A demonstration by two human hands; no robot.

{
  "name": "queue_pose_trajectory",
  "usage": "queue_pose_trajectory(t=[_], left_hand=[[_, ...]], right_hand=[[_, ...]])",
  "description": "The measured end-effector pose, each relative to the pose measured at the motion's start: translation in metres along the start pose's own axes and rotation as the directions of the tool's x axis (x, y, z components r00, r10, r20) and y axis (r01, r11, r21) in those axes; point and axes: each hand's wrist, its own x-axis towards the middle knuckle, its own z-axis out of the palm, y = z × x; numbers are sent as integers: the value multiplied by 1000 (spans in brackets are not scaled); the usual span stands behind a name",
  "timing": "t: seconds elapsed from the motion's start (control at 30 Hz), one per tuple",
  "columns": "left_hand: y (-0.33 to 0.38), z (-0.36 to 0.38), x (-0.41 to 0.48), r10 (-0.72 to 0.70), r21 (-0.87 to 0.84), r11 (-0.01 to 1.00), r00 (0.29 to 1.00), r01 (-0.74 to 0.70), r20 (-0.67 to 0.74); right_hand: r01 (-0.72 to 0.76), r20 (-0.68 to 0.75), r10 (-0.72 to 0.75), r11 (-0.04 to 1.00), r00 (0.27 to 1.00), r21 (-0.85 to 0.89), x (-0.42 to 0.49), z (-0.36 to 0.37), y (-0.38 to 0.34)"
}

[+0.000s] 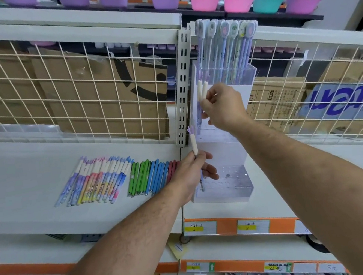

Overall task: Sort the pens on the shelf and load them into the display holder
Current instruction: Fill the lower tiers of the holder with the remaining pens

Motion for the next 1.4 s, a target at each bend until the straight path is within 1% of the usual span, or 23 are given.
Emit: queue_pose_trajectory(t=[0.2,0.43,0.57,0.73,0.87,0.93,1.07,1.17,1.23,1.3,1.37,1.4], left_hand=[[1,-1,1,-2,17,1000,1000,1,14],[0,-1,0,-1,43,999,1000,1,20],[0,0,0,-2,55,998,1000,1,10],[0,0,0,-2,65,998,1000,1,17],[0,0,0,-3,88,996,1000,1,21],[1,0,0,-1,110,994,1000,-2,25],[3,2,-2,17,232,972,998,-29,57],[2,3,-2,32,302,952,997,-53,76],[2,2,-3,22,303,952,995,-50,95],[3,0,-2,-1,242,970,993,-28,117],[7,-2,-3,-27,206,979,992,0,126],[10,-1,-3,-33,246,969,992,1,125]], right_hand=[[18,10,-17,994,1000,-105,1,2,1],[95,29,-91,966,995,-240,1,4,0],[69,16,-67,977,998,-203,2,3,1],[-37,32,43,985,999,-167,-7,-1,13],[-38,24,42,989,999,-146,-23,-1,22],[-42,66,54,985,996,-166,-30,-1,26],[-39,279,104,972,955,-231,-45,1,33],[2,313,91,958,946,-286,-50,4,34],[32,308,65,953,949,-300,-51,5,30],[41,246,29,960,969,-276,-47,2,23],[11,148,12,988,989,-153,-40,-7,14],[-6,105,12,998,994,-64,-36,-12,9]])
